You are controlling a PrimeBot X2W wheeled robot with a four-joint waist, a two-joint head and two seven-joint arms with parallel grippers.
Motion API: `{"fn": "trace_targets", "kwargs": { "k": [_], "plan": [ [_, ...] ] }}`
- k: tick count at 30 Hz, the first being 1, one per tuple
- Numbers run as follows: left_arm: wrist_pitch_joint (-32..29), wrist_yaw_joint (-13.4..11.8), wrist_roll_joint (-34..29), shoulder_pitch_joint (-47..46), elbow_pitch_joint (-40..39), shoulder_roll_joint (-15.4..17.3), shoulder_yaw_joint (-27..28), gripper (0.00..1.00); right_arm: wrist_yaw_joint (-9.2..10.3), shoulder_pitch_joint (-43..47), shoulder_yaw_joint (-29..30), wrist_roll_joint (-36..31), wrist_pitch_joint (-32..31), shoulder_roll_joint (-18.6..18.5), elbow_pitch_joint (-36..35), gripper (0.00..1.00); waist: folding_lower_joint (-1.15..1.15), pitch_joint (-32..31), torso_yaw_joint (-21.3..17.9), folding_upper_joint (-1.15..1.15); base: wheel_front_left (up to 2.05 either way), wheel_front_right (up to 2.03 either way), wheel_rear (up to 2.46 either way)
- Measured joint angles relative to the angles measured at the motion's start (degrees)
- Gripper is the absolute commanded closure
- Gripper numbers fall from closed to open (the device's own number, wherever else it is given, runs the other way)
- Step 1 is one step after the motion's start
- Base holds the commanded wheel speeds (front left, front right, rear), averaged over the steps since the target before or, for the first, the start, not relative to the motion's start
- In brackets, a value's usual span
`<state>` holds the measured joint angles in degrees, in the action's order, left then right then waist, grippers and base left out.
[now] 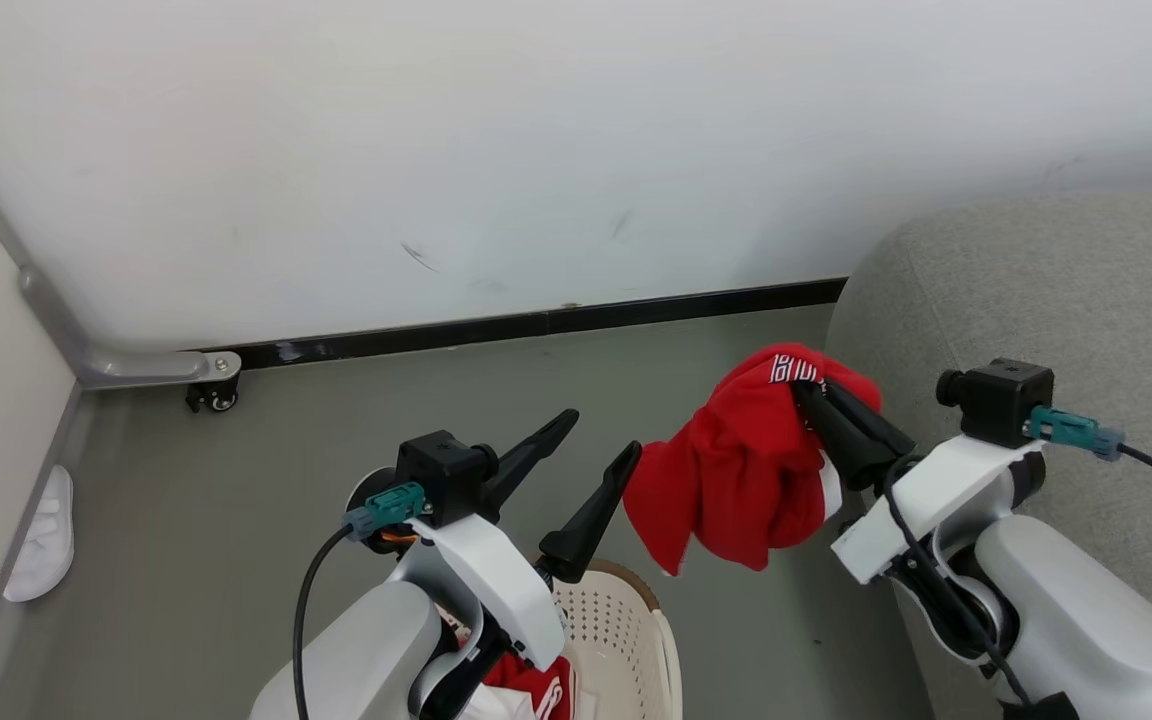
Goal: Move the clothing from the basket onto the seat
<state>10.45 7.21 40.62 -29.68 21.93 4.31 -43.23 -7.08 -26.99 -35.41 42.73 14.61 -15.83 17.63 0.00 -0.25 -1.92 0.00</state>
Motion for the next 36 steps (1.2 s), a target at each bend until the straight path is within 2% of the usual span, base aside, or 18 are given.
{"fn": "trace_targets", "kwargs": {
  "k": [18, 36],
  "plan": [
    [0.30, 0.01, 0.12, 1.27, -2.37, 1.47, -2.34, 0.00, 0.00, 6.34, 9.04, -5.32, 0.00, -4.16, -7.79, 1.00, 0.00, -0.45, -5.55, 0.00, 0.00, 0.00, 0.00],
    [1.58, 0.03, -0.42, 1.98, -3.66, 3.04, -4.25, 0.00, 0.00, 11.80, 15.14, -8.38, 0.00, -4.33, -12.05, 1.00, 0.00, -0.54, -11.64, 0.00, 0.00, 0.00, 0.00]
  ]
}}
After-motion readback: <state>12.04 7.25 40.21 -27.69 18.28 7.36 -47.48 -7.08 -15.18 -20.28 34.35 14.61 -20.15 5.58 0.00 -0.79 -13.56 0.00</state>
